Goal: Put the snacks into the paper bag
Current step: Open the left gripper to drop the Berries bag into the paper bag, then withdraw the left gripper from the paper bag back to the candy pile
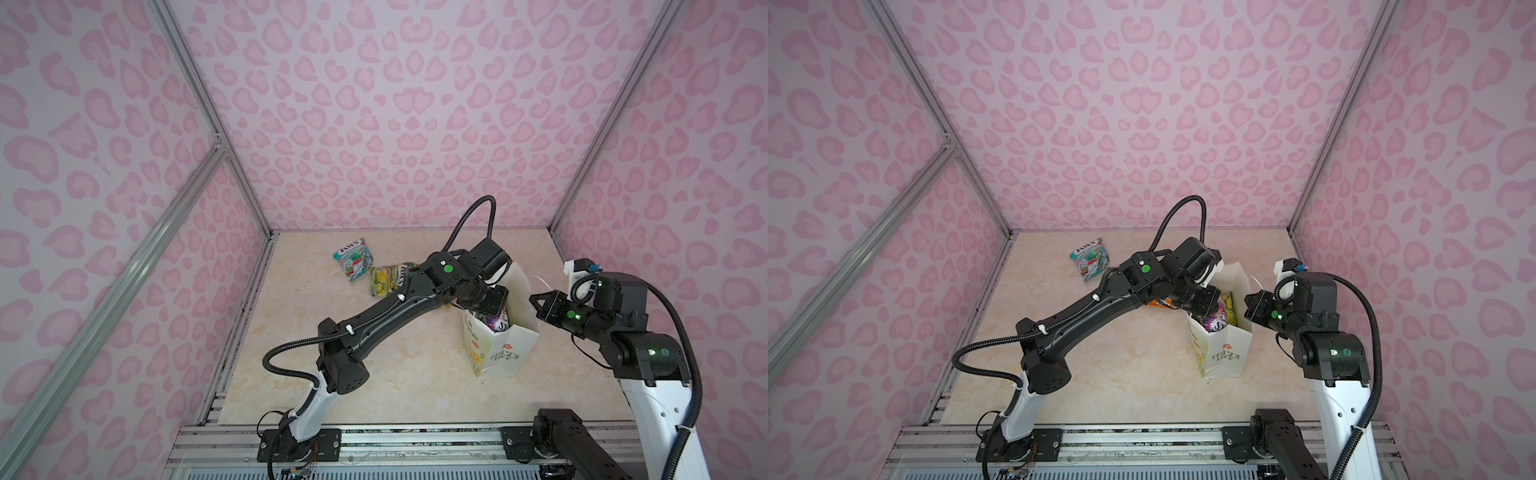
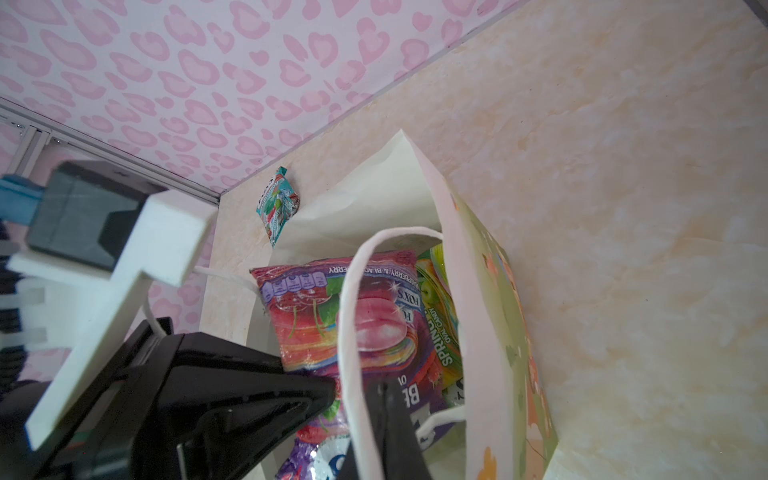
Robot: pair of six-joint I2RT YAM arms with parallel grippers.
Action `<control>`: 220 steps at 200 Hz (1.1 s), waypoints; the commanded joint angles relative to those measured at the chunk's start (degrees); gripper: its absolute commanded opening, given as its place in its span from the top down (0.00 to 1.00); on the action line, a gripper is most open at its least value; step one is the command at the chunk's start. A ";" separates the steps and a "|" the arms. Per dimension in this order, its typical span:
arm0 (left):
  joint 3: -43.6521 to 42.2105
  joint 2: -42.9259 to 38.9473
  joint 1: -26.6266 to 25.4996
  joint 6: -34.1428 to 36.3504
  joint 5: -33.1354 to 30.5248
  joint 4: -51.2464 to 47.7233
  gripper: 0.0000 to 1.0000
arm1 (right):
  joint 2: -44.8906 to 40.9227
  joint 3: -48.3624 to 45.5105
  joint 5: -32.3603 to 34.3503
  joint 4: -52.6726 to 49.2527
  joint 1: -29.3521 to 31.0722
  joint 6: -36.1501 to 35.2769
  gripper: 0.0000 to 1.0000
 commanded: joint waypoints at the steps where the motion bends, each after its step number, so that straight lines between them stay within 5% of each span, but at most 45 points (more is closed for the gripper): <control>1: 0.81 1.16 0.12 -0.58 -1.08 0.59 0.92 | -0.16 -0.47 -0.30 0.54 0.00 -0.22 1.00; 45: 2.55 1.10 0.48 -2.00 1.85 2.54 0.65 | -0.46 -0.42 -0.12 0.11 -0.07 -0.40 1.00; 75: 3.03 -1.79 0.48 -2.62 4.46 4.75 0.36 | -0.44 -0.47 -0.03 0.25 -0.22 -0.46 1.00; 111: 2.65 -7.97 0.39 -1.92 9.12 9.89 0.18 | -0.14 -0.34 -0.03 0.45 -0.27 -0.39 1.00; 122: 2.15 -10.15 0.39 -1.48 10.20 11.53 0.01 | -0.09 -0.24 -0.03 0.46 -0.32 -0.43 1.00; 181: -9.92 -27.83 1.53 0.40 8.40 21.76 0.03 | 0.00 0.00 0.14 0.40 -0.57 -0.51 1.00; 220: -27.72 -43.07 9.15 -1.43 2.27 26.95 0.03 | 0.08 -0.02 -0.03 0.54 -0.68 -0.58 1.00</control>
